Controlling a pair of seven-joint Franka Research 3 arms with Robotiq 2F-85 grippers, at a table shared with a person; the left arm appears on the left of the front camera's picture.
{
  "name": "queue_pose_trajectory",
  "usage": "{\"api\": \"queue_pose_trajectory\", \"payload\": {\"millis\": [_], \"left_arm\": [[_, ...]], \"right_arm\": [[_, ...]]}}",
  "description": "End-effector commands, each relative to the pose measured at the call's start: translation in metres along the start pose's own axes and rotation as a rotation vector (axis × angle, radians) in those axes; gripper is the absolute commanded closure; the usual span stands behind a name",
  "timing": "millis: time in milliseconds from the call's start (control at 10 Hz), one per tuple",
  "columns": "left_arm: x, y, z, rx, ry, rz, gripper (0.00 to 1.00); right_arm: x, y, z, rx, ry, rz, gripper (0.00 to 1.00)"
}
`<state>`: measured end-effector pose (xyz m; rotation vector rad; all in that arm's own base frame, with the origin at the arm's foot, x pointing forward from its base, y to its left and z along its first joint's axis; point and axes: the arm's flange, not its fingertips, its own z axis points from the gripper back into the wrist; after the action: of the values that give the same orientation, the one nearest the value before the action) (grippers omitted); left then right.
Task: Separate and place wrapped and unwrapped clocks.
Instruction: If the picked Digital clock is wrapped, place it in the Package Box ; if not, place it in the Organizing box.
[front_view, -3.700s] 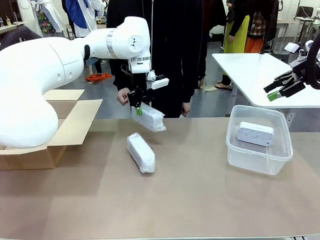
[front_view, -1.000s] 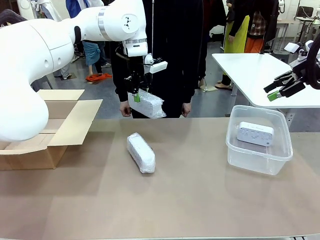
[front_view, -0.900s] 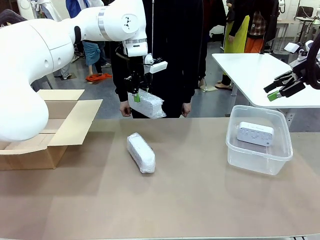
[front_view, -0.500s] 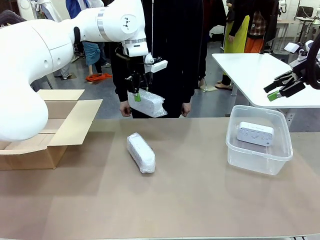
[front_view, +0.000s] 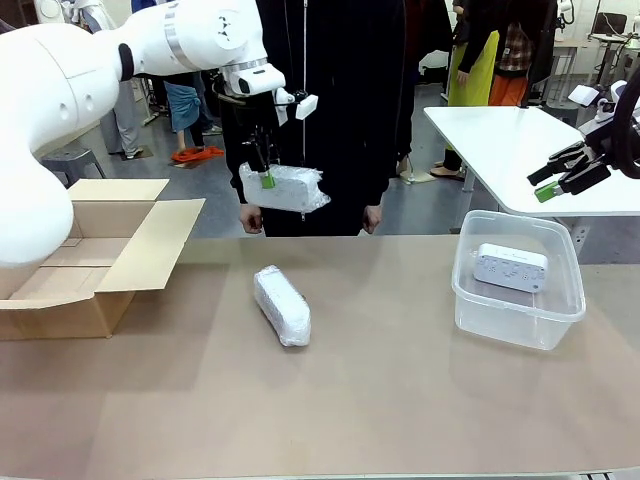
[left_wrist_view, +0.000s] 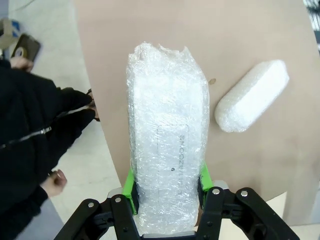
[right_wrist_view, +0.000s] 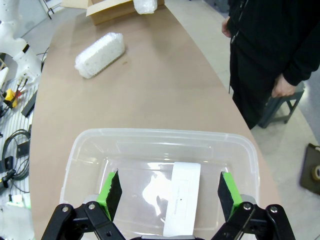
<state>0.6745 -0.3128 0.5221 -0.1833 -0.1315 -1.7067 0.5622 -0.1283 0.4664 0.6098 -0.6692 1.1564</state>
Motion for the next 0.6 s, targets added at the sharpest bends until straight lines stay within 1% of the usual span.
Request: {"api": "queue_pose_trajectory", "payload": {"millis": [0, 100, 200, 300, 400, 500], "left_arm": [[-0.026, -0.059, -0.012, 0.034, -0.044, 0.171, 0.85], [-0.035, -0.065, -0.011, 0.033, -0.043, 0.220, 0.66], [-0.046, -0.074, -0.013, 0.030, -0.046, 0.262, 1.00], [-0.055, -0.083, -0.012, 0.041, -0.045, 0.295, 0.85], [-0.066, -0.093, -0.010, 0.063, -0.060, 0.341, 1.00], [-0.078, -0.103, -0.006, 0.090, -0.081, 0.388, 1.00]], "right_arm": [[0.000, 0.000, 0.000, 0.001, -0.001, -0.001, 0.00], [0.000, 0.000, 0.000, 0.001, -0.001, -0.001, 0.00], [0.000, 0.000, 0.000, 0.001, -0.001, -0.001, 0.00], [0.000, 0.000, 0.000, 0.001, -0.001, -0.001, 0.00], [0.000, 0.000, 0.000, 0.001, -0.001, -0.001, 0.00], [0.000, 0.000, 0.000, 0.001, -0.001, -0.001, 0.00]]}}
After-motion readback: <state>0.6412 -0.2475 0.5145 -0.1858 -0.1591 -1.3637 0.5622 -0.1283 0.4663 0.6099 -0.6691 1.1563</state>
